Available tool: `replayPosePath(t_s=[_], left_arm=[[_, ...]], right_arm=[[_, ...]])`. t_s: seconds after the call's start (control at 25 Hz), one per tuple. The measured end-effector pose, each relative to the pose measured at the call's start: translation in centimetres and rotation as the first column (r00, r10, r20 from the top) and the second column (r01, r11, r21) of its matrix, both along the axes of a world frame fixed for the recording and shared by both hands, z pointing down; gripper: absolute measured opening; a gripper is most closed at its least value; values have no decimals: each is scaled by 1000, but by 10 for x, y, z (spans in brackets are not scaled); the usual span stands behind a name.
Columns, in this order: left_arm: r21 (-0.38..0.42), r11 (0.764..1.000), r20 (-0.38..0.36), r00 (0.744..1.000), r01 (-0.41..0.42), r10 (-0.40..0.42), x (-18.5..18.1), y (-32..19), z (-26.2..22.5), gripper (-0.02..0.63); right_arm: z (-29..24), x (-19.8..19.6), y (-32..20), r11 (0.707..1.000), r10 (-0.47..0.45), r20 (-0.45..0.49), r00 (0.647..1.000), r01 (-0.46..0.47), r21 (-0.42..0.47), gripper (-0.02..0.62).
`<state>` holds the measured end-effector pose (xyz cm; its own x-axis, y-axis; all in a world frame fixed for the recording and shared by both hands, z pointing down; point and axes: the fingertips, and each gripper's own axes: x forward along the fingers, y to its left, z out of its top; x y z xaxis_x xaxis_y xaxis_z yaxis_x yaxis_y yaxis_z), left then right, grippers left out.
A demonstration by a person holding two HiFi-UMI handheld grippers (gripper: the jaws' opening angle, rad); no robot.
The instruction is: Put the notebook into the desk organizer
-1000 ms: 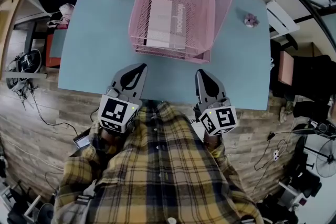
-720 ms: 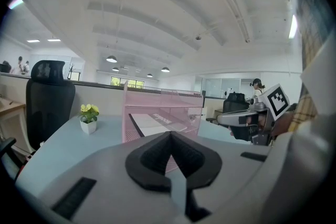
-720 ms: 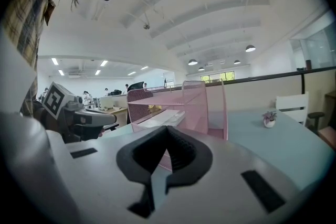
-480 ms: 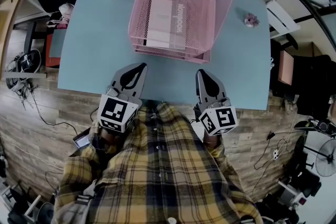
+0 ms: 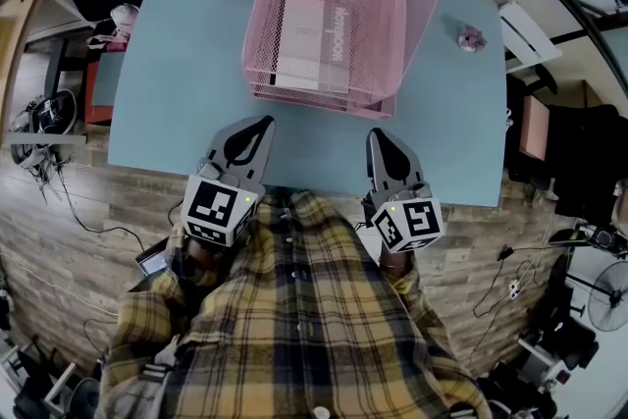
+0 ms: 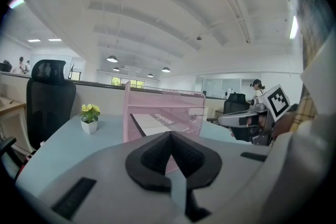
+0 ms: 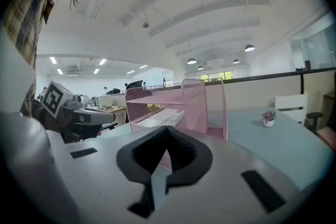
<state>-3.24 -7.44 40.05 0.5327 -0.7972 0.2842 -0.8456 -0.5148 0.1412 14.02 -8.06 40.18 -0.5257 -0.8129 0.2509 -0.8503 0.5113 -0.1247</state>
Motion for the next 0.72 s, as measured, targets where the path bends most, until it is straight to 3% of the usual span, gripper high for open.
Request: replayPosePath(t_s=[0.72], left_arm=[[0, 1000, 0, 1000, -4, 4, 0, -5, -1, -9]], right_arm=[[-4, 3, -4, 1000, 24, -6, 1000, -24, 12, 2]])
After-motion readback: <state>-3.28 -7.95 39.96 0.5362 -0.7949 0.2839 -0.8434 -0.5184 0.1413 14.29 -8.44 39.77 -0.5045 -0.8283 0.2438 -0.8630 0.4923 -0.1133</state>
